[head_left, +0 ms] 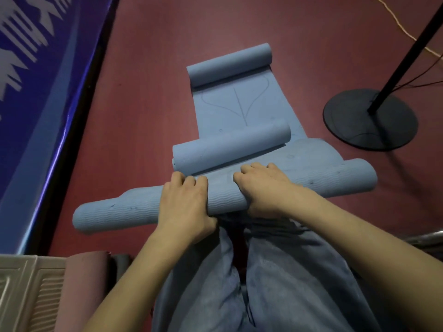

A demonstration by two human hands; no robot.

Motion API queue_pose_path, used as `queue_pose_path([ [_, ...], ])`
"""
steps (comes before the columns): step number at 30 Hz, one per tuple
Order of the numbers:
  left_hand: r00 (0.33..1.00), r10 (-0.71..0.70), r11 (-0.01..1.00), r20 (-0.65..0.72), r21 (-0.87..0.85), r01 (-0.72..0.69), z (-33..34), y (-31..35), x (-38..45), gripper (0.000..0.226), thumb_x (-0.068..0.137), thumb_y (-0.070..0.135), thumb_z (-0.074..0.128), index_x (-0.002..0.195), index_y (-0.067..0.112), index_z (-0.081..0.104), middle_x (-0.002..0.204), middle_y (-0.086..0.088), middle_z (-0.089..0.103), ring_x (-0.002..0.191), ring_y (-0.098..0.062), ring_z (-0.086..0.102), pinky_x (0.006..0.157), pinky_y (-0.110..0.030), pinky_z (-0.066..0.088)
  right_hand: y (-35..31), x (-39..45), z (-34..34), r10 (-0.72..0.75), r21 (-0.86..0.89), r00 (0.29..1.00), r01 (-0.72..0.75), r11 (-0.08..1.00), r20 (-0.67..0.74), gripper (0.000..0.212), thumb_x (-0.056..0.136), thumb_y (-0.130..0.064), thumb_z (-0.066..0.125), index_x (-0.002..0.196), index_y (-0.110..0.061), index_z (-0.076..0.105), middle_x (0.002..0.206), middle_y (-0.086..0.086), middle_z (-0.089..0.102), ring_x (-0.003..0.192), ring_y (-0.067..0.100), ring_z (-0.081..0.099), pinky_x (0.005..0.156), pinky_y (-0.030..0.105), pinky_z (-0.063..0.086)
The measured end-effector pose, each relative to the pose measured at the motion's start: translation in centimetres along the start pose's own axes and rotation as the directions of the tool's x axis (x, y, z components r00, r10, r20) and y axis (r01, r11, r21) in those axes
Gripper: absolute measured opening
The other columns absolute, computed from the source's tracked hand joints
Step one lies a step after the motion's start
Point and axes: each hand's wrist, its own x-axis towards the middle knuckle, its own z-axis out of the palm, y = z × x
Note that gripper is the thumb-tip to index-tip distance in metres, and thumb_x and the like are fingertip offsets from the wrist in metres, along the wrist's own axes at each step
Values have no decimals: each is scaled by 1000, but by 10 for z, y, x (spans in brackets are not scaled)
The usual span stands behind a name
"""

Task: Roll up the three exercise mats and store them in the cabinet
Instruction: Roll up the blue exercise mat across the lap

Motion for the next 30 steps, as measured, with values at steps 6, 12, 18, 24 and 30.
queue_pose_path([
  [6, 974, 24, 1000, -225, 4, -24, 12, 18, -19, 54, 65, 35, 69, 109, 10, 50, 103, -9, 46, 93, -31, 45, 88, -44, 40, 11, 14, -21, -11, 123, 975, -17, 992, 224, 47, 65, -24, 83, 101, -19, 54, 107, 0, 57, 99, 27, 59, 81, 41, 52],
  [12, 959, -27, 985, -283, -172, -23, 16, 17, -27, 70, 65, 36, 53, 125, 0, 53, 115, -15, 54, 106, -37, 50, 106, -47, 37, 16, 24, -34, -29, 179, 927, -41, 983, 375, 55, 63, -22, 86, 112, -18, 62, 110, 2, 65, 98, 26, 64, 86, 42, 56],
  [18, 957, -35, 996, -289, -86, 11, 24, 14, -11, 59, 57, 39, 63, 106, 8, 57, 98, -8, 55, 90, -33, 51, 87, -44, 39, 15, 28, -22, 15, 170, 953, -70, 983, 303, 64, 62, -24, 85, 118, -25, 54, 119, 3, 61, 104, 27, 60, 90, 45, 55],
  [24, 950, 49, 997, -309, -46, -66, 20, 8, 5, 45, 59, 45, 58, 87, 11, 51, 82, -6, 52, 77, -30, 46, 77, -42, 38, 16, 17, -9, 24, 158, 999, -19, 987, -31, 73, 60, -36, 83, 117, -25, 39, 110, -3, 39, 108, 23, 40, 82, 36, 34],
  [30, 961, 70, 991, -269, -95, -98, 16, -3, 15, 46, 67, 60, 47, 80, 17, 40, 76, 2, 43, 75, -26, 45, 75, -41, 36, -14, 11, -11, 85, -60, 983, -96, 994, -163, 50, 75, -35, 75, 108, -23, 40, 119, -3, 51, 118, 28, 39, 89, 45, 29],
])
